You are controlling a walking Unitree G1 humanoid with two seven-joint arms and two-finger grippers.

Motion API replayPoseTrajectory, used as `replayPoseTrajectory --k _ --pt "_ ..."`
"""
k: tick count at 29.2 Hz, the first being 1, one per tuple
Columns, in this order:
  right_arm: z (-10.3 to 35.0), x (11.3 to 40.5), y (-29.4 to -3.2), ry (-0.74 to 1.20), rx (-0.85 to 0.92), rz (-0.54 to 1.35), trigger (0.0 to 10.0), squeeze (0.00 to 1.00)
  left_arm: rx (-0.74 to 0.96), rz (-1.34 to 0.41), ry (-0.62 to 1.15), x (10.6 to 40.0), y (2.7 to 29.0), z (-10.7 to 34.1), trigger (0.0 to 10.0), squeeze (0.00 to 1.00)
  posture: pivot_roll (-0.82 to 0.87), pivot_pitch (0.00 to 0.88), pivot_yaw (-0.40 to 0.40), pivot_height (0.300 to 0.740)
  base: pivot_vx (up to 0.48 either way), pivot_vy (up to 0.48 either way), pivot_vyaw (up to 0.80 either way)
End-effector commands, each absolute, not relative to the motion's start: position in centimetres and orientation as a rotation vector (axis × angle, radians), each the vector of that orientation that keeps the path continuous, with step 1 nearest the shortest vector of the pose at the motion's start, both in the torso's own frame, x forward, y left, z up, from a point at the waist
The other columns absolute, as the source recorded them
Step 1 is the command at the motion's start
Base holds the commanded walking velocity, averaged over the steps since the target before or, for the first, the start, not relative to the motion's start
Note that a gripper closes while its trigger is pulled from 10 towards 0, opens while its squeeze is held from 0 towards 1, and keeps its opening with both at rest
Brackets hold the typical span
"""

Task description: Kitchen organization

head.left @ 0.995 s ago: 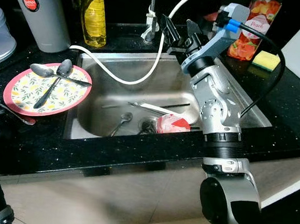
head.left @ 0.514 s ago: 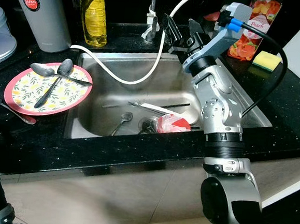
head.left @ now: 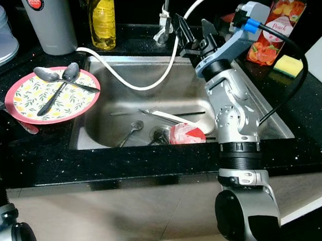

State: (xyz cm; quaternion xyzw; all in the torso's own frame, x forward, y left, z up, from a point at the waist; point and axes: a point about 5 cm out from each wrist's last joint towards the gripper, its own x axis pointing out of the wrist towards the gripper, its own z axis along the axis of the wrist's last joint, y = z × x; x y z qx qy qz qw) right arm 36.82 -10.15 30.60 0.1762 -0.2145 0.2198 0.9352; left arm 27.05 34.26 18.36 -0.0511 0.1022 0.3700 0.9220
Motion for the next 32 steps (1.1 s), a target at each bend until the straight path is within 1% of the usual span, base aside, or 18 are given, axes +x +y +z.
replayPoseTrajectory --k 1,4,6,12,15,18,23,25,28,31,32 --pt "30.8 36.6 -10.3 -0.446 0.355 0.445 10.0 0.00 -0.058 0.771 0.246 26.9 34.6 17.7 10.0 0.00 0.20 0.000 0.008 0.740 0.000 0.000 0.00" --pt "30.8 36.6 -10.3 -0.448 0.356 0.443 10.0 0.00 0.019 0.811 0.164 26.9 34.7 19.1 10.0 0.00 0.19 0.003 0.017 0.740 0.000 0.000 0.00" --pt "30.8 36.6 -10.2 -0.448 0.357 0.444 10.0 0.00 0.034 0.825 0.110 26.9 34.6 20.1 10.0 0.00 0.19 0.003 0.017 0.740 0.000 0.000 0.00" --pt "30.8 36.7 -10.1 -0.446 0.358 0.450 10.0 0.00 0.033 0.828 0.075 27.1 34.9 20.9 10.0 0.00 0.20 0.002 0.006 0.740 0.000 0.000 0.00" --pt "30.9 36.7 -10.0 -0.446 0.359 0.455 10.0 0.00 0.013 0.830 0.077 27.3 35.3 20.9 10.0 0.00 0.20 0.003 0.003 0.740 0.000 0.000 0.00" --pt "31.0 36.7 -9.8 -0.444 0.358 0.462 10.0 0.00 -0.070 0.776 0.121 28.5 35.6 20.1 10.0 0.00 0.20 0.006 -0.004 0.740 0.000 0.000 0.00" --pt "31.1 36.7 -9.7 -0.443 0.353 0.472 10.0 0.00 -0.107 0.732 0.141 30.0 35.6 19.9 10.0 0.00 0.19 0.015 -0.009 0.740 0.000 0.000 0.00" --pt "31.1 36.5 -9.6 -0.443 0.349 0.474 10.0 0.00 -0.114 0.716 0.147 30.9 35.8 20.0 10.0 0.00 0.17 0.030 0.004 0.740 0.000 0.000 0.00" --pt "31.1 36.4 -9.7 -0.442 0.346 0.472 10.0 0.00 -0.121 0.707 0.154 31.3 35.9 20.0 10.0 0.00 0.16 0.033 0.009 0.740 0.000 0.000 0.00" --pt "30.9 36.1 -9.9 -0.441 0.333 0.463 10.0 0.00 -0.130 0.676 0.193 32.0 35.9 19.6 10.0 0.00 0.14 0.037 0.024 0.740 0.000 0.000 0.00" --pt "30.8 36.0 -10.0 -0.442 0.328 0.457 10.0 0.00 -0.138 0.656 0.231 32.1 35.7 19.0 10.0 0.00 0.14 0.037 0.032 0.740 0.000 0.000 0.00"
